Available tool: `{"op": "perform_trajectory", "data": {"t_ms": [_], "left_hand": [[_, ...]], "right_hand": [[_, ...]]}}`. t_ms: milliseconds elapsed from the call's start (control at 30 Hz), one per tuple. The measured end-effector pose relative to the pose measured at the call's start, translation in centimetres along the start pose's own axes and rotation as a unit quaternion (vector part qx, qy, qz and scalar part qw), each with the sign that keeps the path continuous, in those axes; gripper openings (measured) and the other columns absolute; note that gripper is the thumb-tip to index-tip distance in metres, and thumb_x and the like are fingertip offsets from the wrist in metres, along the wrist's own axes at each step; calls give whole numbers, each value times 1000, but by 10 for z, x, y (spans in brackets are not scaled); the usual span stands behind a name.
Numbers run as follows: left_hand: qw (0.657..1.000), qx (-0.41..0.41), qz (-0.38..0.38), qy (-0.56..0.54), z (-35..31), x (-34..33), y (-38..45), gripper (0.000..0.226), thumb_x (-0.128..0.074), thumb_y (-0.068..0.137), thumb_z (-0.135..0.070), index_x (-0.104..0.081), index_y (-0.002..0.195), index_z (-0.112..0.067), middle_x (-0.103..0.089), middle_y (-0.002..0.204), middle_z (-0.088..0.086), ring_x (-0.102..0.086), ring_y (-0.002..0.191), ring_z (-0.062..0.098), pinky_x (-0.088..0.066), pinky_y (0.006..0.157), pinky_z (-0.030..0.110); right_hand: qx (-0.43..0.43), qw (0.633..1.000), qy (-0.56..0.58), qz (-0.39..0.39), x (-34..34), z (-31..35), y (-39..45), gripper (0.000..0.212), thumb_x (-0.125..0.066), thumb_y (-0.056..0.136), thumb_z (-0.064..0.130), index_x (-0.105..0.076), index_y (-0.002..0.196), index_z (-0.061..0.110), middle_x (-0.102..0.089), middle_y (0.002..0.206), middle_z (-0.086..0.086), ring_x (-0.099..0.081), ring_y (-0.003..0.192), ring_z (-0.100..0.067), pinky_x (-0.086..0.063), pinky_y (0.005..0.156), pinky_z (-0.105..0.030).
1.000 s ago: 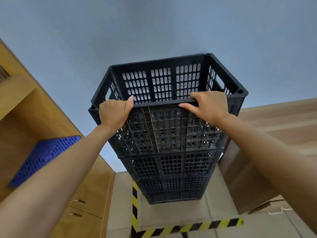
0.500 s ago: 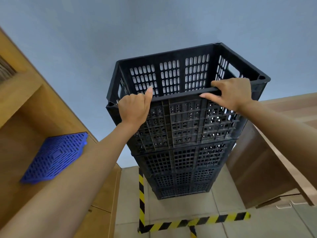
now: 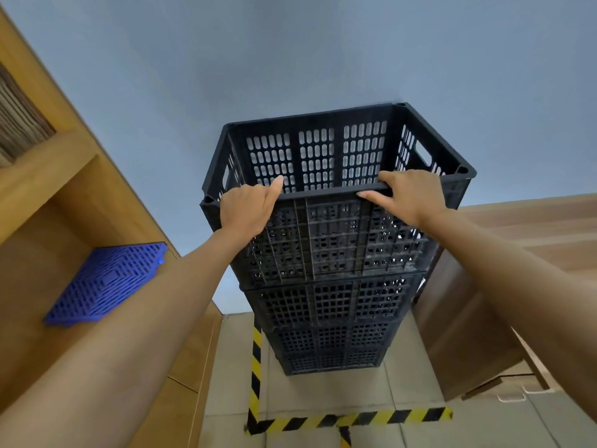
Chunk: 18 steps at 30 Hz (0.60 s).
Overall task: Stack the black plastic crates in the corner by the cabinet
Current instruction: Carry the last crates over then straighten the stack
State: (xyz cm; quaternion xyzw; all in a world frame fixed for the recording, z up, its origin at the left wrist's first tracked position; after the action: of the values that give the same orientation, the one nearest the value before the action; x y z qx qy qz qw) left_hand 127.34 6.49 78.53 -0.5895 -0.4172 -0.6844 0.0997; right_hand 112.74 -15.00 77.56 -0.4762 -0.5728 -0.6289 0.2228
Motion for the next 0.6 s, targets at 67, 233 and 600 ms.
{"op": "perform_trajectory", "data": {"t_ms": [67, 233, 600], "left_hand": [[999, -23, 13, 34, -4, -2, 0, 59, -9, 102, -45, -43, 60, -19, -39, 46, -1, -47, 42, 20, -40, 47, 29], [986, -81, 67, 129, -7, -12, -6, 26, -37, 103, -21, -60, 115, -17, -34, 50, -2, -46, 42, 19, -31, 37, 26], [997, -32, 55, 42, -9, -9, -7, 56, -24, 102, -49, -51, 65, -16, -49, 52, -3, -53, 51, 20, -41, 59, 32]], "right_hand": [[-5, 1000, 9, 15, -1, -2, -1, 65, -24, 83, 82, -46, 68, 22, -52, 54, 5, -53, 51, -17, -43, 49, -28], [-7, 999, 19, 39, -3, -3, -3, 69, -20, 81, 83, -47, 70, 21, -51, 56, 5, -52, 53, -16, -45, 52, -30], [13, 997, 39, 72, -4, -2, -3, 72, -15, 81, 83, -50, 74, 21, -56, 61, 5, -56, 58, -15, -43, 56, -29]]}}
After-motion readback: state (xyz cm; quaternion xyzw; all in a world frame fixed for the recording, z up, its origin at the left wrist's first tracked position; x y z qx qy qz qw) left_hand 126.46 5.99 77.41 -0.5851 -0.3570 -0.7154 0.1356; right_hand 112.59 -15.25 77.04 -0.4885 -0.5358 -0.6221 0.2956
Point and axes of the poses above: each hand's wrist, its own y-axis towards the middle knuckle, its own x-axis out of the back of the hand, z = x × y, the point moved 10 cm from there along y, towards the middle knuckle
